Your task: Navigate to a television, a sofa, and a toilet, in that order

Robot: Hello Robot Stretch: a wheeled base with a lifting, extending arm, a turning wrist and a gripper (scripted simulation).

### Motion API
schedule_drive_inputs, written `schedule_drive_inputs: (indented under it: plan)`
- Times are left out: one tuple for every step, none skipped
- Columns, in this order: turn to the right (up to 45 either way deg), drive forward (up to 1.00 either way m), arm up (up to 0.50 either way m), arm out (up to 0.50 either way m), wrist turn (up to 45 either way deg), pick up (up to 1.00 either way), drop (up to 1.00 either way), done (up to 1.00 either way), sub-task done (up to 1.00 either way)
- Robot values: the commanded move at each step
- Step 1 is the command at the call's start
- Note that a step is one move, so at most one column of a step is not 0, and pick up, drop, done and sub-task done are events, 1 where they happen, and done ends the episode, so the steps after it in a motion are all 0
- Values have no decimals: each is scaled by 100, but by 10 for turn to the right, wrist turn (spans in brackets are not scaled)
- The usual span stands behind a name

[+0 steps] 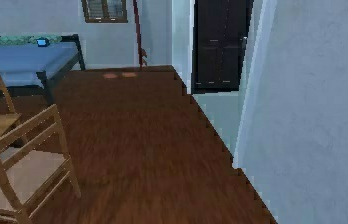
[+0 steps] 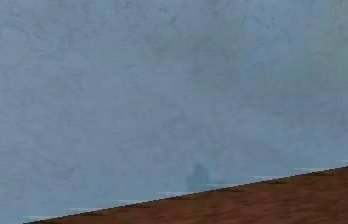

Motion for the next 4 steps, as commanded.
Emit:
schedule_drive_inputs:
  plan:
    - [0,10,0,0,0,0,0,0,0]
    - [0,100,0,0,0,0,0,0,0]
    - [0,70,0,0,0,0,0,0,0]
    - [420,0,0,0,0,0,0,0,0]
